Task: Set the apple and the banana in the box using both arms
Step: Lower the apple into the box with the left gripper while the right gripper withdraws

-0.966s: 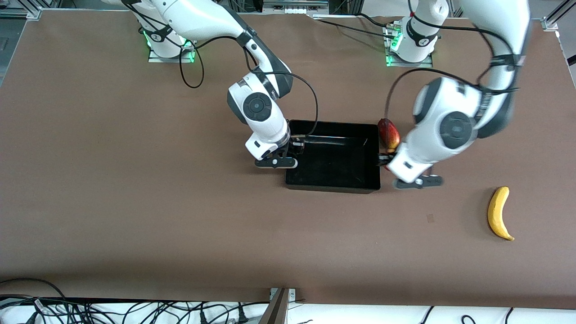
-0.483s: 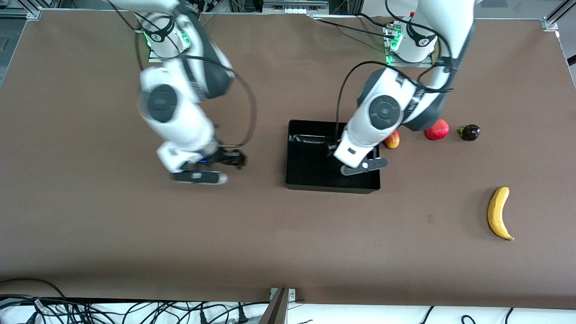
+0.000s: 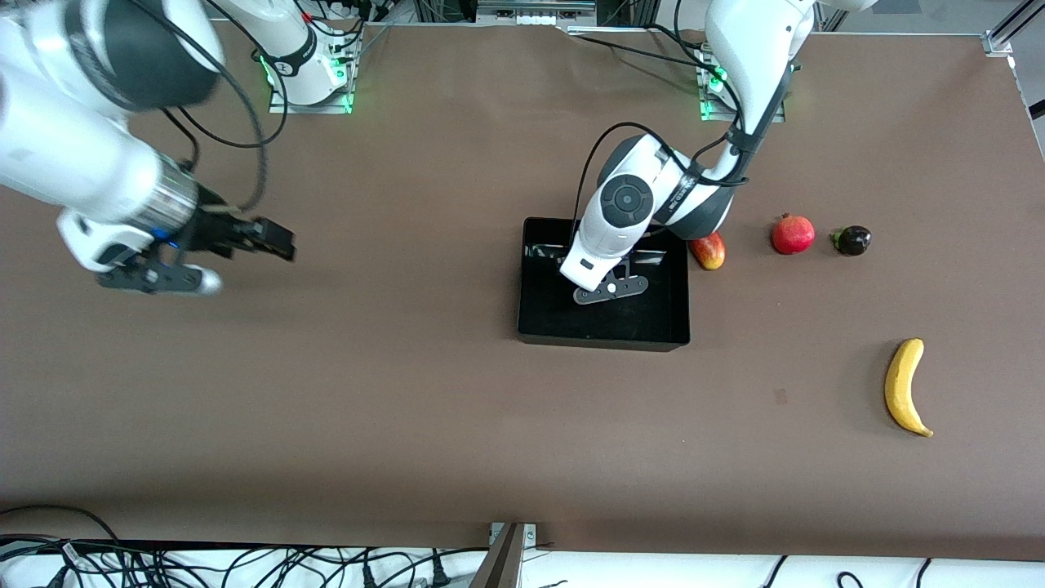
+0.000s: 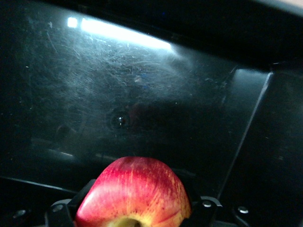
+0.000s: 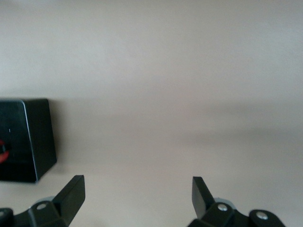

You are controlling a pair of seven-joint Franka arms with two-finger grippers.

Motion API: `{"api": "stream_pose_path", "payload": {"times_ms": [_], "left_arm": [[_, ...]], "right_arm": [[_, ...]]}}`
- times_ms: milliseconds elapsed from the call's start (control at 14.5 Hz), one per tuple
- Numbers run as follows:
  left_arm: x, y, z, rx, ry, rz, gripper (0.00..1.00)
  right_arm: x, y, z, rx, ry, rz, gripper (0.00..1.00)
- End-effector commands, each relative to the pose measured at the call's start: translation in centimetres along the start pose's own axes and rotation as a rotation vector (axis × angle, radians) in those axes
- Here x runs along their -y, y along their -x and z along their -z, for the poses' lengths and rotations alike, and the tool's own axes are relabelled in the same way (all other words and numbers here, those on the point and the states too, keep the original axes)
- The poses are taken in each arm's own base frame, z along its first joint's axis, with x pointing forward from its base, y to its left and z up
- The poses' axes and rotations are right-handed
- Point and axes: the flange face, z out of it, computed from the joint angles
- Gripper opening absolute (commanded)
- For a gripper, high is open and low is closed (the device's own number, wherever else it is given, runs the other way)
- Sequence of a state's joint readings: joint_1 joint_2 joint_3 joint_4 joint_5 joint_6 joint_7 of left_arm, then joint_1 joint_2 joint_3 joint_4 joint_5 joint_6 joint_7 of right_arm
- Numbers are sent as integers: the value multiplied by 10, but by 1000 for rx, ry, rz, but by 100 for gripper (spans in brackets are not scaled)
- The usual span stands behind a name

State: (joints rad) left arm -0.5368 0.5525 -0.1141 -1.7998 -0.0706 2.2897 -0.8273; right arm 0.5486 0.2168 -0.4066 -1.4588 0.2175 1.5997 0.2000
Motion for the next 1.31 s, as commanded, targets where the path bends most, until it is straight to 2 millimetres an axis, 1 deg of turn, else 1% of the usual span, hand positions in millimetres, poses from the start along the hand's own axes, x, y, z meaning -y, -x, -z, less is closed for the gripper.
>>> {"api": "stream_pose_path", "payload": {"times_ms": [0,69,138,207,276,414,552,621,690,759,828,966,1034,1103,1172,1241], "left_arm": [[-4,7,-14,-39,-20,-7,0],[-4,7,-23,-45,-26,-10,0],[-2,8,-27,-44,-30,-12,0],[0,8,-30,-44,-35,-12,0],[-1,8,-32,-50,-42,-21,0],[-4,9,-40,-62,-30,-13,0],[-4,10,-50,-63,-40,-22,0],[-3,9,-52,-74,-44,-19,0],[-3,9,-57,-76,-47,-11,0],[-3,8,-60,-82,-53,-19,7],[-3,8,-62,-90,-51,-26,32],[-4,9,-65,-86,-53,-27,74],[-5,9,-64,-87,-51,-18,100],[-4,7,-60,-86,-54,5,100],[-8,10,-55,-83,-51,14,100],[-5,6,-41,-77,-60,27,100]], "right_arm": [[-50,33,22,24,-53,-2,100],[-69,43,30,19,-71,-14,100],[-85,48,34,13,-61,-2,100],[-94,53,43,0,-41,27,100],[-111,56,46,3,-33,33,100],[-131,58,50,7,-13,69,100],[-143,57,50,6,46,96,100],[-146,55,50,1,58,98,100],[-144,54,50,-5,62,103,100],[-143,51,52,-18,75,106,100],[-141,49,53,-30,96,113,100],[-137,46,53,-36,112,113,100],[-133,42,56,-41,110,116,100],[-132,40,59,-46,105,118,100],[-130,40,63,-57,112,120,100],[-129,40,66,-61,110,125,100]]}}
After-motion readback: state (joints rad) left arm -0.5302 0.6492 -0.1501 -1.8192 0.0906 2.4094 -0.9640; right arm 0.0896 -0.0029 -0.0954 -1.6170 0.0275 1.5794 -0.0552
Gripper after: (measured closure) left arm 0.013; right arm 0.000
